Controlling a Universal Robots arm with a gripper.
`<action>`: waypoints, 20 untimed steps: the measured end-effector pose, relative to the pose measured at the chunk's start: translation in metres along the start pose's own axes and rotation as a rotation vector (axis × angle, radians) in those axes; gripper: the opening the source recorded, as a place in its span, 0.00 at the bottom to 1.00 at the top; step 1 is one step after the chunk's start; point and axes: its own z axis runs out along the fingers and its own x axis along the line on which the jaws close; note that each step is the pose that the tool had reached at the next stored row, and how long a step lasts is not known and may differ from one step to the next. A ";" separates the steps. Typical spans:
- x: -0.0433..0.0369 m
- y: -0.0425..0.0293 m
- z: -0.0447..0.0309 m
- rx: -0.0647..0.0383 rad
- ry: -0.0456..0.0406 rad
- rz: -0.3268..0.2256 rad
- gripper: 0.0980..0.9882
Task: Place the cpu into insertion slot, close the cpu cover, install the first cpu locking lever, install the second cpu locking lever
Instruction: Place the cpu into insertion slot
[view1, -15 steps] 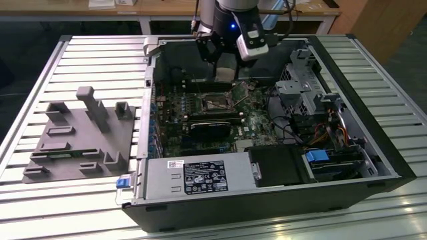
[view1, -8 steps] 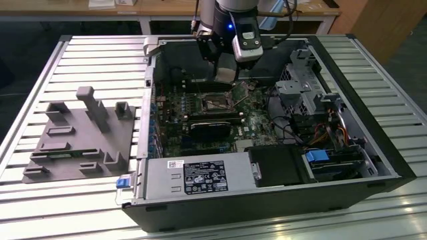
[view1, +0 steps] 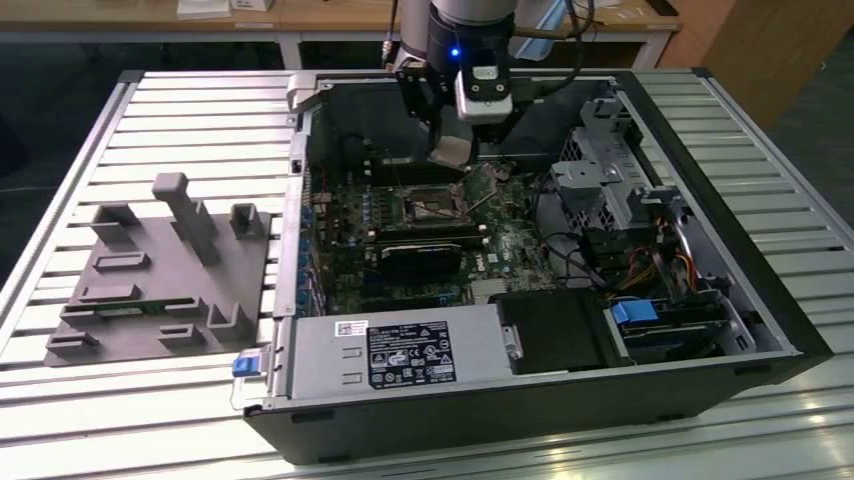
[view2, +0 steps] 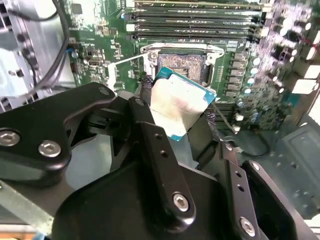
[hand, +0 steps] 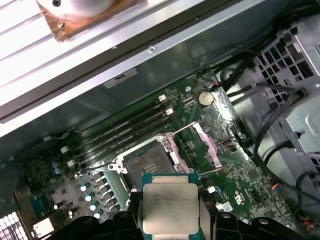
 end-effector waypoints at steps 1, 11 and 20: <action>0.0000 0.0000 0.0001 0.000 -0.0015 0.018 0.49; 0.0000 -0.0001 0.0012 -0.004 -0.0171 0.199 0.49; 0.0000 -0.0002 0.0023 -0.007 -0.0310 0.363 0.49</action>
